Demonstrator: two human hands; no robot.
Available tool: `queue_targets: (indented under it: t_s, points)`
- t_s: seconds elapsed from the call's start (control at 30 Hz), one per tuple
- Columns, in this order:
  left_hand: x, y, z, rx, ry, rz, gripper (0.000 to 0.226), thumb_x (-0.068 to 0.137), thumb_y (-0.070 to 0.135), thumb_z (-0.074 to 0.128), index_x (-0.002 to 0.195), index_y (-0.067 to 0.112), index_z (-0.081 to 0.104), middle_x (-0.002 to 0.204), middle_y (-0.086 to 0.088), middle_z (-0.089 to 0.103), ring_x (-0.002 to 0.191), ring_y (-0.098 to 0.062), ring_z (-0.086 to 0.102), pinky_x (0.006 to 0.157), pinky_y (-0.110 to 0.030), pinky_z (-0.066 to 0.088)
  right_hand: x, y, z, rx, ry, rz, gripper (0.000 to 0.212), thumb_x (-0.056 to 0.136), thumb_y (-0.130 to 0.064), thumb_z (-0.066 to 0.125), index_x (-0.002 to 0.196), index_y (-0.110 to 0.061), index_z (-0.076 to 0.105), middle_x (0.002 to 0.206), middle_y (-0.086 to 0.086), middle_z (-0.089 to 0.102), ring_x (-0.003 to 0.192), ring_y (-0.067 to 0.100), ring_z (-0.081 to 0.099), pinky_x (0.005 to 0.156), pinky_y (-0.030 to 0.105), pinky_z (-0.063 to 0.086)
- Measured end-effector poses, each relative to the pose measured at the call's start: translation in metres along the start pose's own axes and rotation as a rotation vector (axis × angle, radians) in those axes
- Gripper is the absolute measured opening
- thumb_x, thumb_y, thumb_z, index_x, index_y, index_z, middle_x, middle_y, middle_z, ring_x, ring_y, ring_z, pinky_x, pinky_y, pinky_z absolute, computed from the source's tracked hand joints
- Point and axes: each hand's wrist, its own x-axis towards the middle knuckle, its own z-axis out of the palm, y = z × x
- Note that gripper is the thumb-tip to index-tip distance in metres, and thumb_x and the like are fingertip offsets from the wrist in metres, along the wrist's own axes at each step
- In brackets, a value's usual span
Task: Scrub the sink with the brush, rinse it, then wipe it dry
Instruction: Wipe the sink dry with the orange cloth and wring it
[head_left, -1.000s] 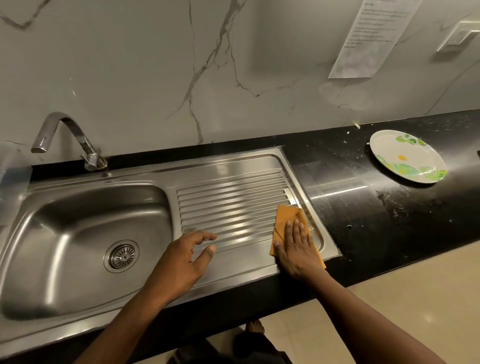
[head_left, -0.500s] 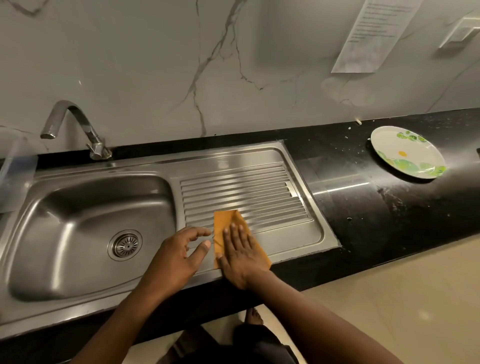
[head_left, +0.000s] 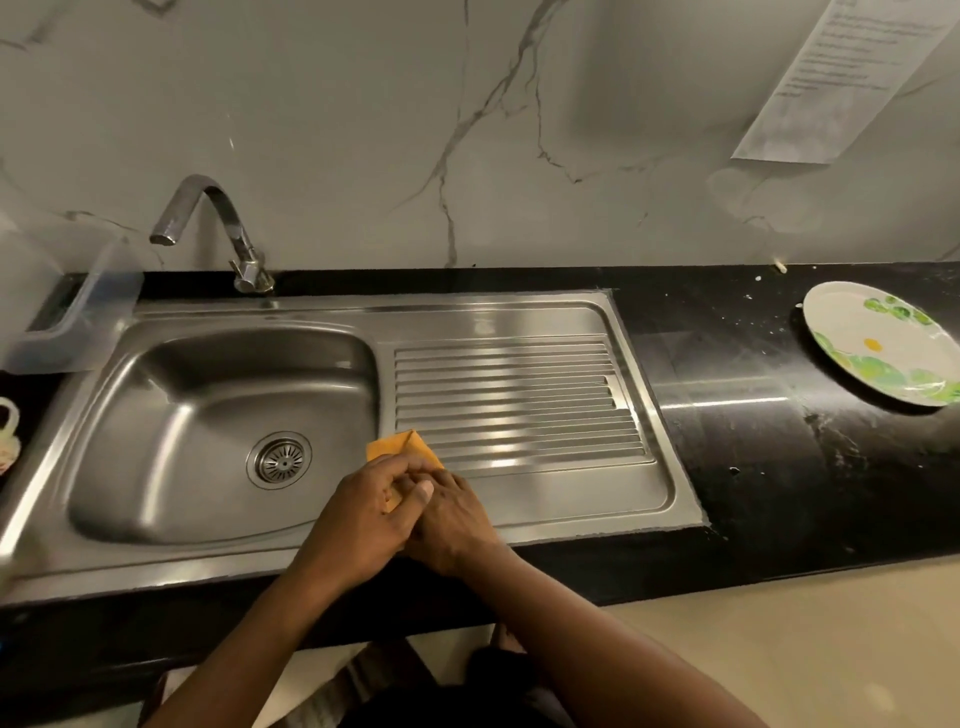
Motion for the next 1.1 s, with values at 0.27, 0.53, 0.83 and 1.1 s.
queue_targets:
  t_s: [0.27,0.53,0.83,1.1]
  points:
    - [0.015,0.002,0.011,-0.016,0.042,-0.053,0.022,0.098,0.032,0.067,0.116,0.045,0.068,0.115,0.026,0.067,0.103,0.012,0.064,0.093,-0.018,0.053,-0.002,-0.008,0.014,-0.026,0.127,-0.111,0.063,0.097,-0.031,0.069,0.149,-0.018,0.038,0.152,0.014,0.051,0.143,0.031,0.044,0.117,0.050,0.041]
    - [0.040,0.009,0.029,-0.044,0.078,-0.096,0.020,0.098,0.033,0.067,0.114,0.045,0.071,0.120,0.027,0.065,0.108,0.009,0.064,0.097,-0.025,0.054,0.002,0.000,-0.002,0.261,0.247,-0.175,0.052,0.097,-0.024,0.070,0.142,-0.016,0.046,0.141,0.014,0.059,0.127,0.031,0.059,0.103,0.046,0.054]
    - [0.058,0.019,0.035,-0.063,0.175,-0.101,0.025,0.099,0.033,0.066,0.123,0.040,0.069,0.127,0.022,0.066,0.116,0.004,0.062,0.101,-0.031,0.053,0.011,0.058,-0.049,0.538,0.308,-0.115,0.031,0.091,-0.011,0.061,0.120,-0.019,0.069,0.120,-0.001,0.065,0.107,0.013,0.061,0.087,0.024,0.050]
    - [0.070,0.013,0.037,-0.075,0.113,-0.094,0.031,0.100,0.036,0.063,0.130,0.036,0.066,0.133,0.021,0.063,0.123,0.004,0.057,0.104,-0.028,0.050,-0.020,0.192,-0.126,0.475,0.702,0.208,0.040,0.068,0.001,0.055,0.098,-0.015,0.074,0.100,0.001,0.067,0.090,0.018,0.062,0.078,0.034,0.053]
